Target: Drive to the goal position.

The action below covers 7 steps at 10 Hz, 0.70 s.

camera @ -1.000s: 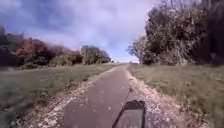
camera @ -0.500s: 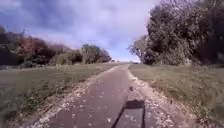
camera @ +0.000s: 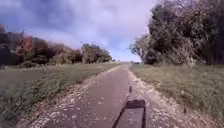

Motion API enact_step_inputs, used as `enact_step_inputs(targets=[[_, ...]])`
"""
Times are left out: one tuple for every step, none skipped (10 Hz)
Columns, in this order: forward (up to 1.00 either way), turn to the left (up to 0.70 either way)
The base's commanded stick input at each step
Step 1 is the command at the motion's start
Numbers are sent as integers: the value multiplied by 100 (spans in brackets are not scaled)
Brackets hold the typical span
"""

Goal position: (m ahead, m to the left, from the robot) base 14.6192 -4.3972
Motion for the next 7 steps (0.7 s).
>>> enact_step_inputs(targets=[[70, 0], [70, 0], [70, 0], [70, -1], [70, -1], [70, -1], [70, -1]])
